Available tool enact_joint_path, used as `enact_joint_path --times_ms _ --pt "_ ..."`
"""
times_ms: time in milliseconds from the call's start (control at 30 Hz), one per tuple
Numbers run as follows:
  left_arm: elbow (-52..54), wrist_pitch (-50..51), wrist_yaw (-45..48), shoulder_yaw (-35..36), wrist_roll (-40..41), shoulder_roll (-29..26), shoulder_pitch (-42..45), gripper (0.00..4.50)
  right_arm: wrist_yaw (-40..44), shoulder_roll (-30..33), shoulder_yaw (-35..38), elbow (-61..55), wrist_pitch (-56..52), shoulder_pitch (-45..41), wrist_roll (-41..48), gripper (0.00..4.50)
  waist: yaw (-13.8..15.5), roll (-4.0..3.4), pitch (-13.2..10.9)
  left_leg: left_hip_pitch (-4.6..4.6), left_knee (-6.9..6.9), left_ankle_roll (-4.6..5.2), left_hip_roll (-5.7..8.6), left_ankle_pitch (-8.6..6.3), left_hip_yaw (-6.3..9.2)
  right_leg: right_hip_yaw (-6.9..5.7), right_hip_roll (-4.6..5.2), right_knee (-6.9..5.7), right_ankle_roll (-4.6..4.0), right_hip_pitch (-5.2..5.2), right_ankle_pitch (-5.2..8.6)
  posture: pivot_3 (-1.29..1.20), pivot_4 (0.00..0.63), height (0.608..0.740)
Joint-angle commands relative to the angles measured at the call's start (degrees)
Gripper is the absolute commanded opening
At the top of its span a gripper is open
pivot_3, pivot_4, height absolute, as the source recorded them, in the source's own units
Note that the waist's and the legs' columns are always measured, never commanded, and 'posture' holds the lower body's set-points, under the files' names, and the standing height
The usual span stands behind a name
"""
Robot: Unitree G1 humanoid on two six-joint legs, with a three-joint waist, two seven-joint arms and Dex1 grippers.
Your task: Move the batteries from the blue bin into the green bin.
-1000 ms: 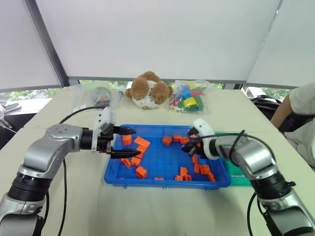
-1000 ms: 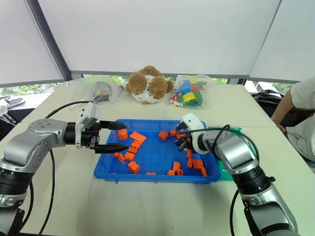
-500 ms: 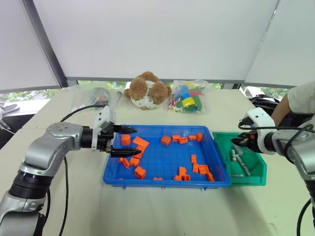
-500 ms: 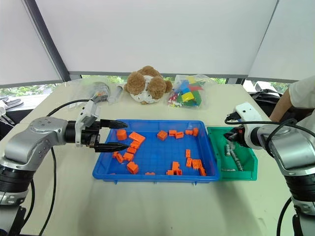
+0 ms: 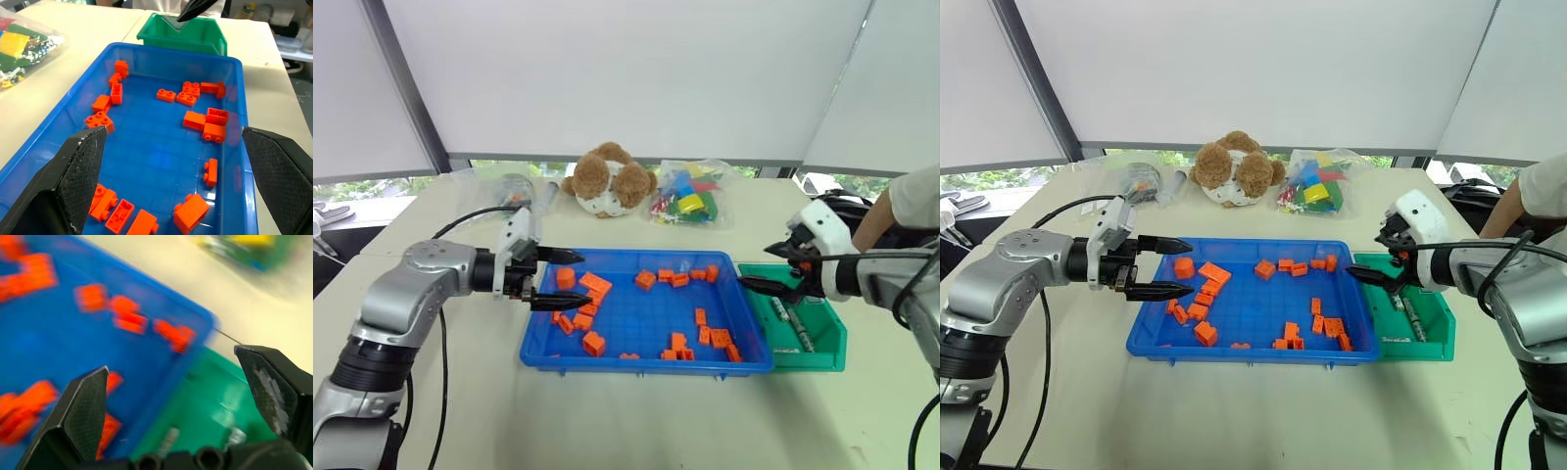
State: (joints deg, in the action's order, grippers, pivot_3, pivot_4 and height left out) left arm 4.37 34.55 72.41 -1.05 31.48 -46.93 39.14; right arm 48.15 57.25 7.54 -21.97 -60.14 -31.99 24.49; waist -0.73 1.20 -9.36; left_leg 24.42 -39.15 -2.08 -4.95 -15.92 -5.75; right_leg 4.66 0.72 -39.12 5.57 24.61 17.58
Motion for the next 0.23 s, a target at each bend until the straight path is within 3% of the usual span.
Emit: enact_joint_path --times_ms 33,233 --pt "0.75 0.33 0.48 1.83 0.52 -1.58 0.44 4.50 2.47 1.12 0.79 -4.02 0.76 -0.82 3.40 4.48 -0.01 0.00 0.00 0.00 0.00 0.00 0.00 0.00 0.00 0.00 0.00 0.00 0.00 0.00 0.00 0.00 0.150 0.733" --pt "2.18 2.06 0.82 2.71 1.86 -3.35 -0.83 4.50 4.63 2.22 -0.84 -7.61 0.90 -0.05 5.94 4.48 -0.01 0.00 0.00 0.00 0.00 0.00 0.00 0.00 0.00 0.00 0.01 0.00 0.00 -0.01 0.00 0.00 0.150 0.733"
